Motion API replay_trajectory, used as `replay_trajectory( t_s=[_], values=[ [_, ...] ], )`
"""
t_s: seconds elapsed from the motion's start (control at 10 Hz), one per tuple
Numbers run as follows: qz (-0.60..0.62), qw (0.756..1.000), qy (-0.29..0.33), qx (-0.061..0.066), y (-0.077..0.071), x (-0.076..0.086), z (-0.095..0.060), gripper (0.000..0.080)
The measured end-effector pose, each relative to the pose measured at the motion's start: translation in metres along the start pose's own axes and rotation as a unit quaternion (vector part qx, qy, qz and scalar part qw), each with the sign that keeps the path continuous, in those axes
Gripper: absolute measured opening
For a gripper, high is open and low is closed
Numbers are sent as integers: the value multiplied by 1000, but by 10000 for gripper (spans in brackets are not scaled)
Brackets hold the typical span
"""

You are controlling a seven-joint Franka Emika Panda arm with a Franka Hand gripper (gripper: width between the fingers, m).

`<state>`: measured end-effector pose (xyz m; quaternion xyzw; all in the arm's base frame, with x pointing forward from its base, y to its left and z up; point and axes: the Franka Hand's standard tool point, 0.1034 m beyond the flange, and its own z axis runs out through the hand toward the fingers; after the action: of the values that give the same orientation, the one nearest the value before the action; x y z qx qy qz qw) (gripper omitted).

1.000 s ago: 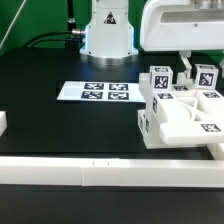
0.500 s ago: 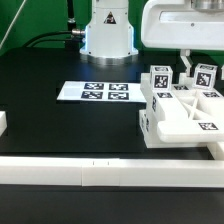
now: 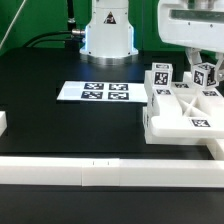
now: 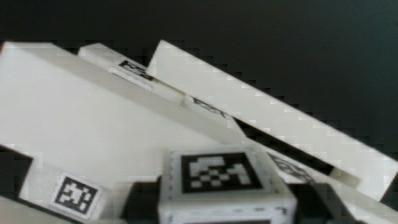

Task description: Assemble chair

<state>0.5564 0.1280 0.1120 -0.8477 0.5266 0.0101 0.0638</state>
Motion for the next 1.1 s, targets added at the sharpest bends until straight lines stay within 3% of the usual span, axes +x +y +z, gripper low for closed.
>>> replay_trajectory(
  t_s=[0.3, 0.5, 0.6, 0.7, 0.9, 1.0, 1.1],
  values=[
    [62, 998, -4, 1, -1, -1, 0, 284],
    [26, 1000, -4, 1, 0, 0, 1, 572],
    [16, 1000, -4, 1, 0, 0, 1, 572],
    [-43, 999, -4, 0, 0, 0, 2, 633],
    [-117, 993, -3, -3, 1, -1, 2, 645],
    [-191, 981, -2, -18, 1, -2, 0, 648],
    [-237, 971, 1, -23, -2, -1, -2, 648]
  ],
)
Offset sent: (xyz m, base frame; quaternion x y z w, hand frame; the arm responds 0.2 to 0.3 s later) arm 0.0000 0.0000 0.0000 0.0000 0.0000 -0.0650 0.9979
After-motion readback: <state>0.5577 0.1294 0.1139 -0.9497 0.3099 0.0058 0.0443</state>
